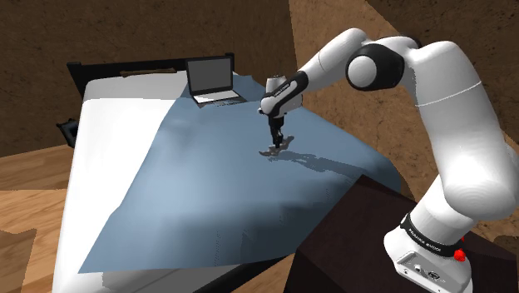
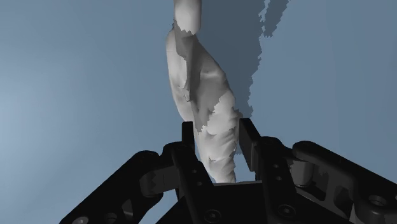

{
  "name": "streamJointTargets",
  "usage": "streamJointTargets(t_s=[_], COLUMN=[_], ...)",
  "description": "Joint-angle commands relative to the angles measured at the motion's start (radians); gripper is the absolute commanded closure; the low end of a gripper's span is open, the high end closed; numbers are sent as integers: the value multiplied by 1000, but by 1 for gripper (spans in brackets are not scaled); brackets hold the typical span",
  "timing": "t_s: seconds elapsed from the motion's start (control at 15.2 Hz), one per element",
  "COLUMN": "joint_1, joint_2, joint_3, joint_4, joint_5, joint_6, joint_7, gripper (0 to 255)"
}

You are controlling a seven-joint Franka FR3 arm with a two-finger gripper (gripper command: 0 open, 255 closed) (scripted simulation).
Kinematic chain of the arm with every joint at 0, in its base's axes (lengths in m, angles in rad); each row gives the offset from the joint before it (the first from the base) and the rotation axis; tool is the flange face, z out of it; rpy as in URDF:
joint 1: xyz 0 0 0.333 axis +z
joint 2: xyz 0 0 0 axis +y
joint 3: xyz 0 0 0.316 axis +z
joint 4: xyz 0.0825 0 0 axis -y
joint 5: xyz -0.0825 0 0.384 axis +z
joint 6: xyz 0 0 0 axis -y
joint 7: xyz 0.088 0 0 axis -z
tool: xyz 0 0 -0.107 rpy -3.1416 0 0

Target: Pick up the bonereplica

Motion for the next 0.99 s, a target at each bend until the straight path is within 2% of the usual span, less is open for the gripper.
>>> streamJointTargets(t_s=[0.0,0.92], joint_1=[2,12], joint_2=[-18,-126], joint_3=[-2,-14], joint_4=[-4,-7], joint_5=[-2,-17], joint_6=[-14,-119], joint_7=[1,4], gripper=[255,255])
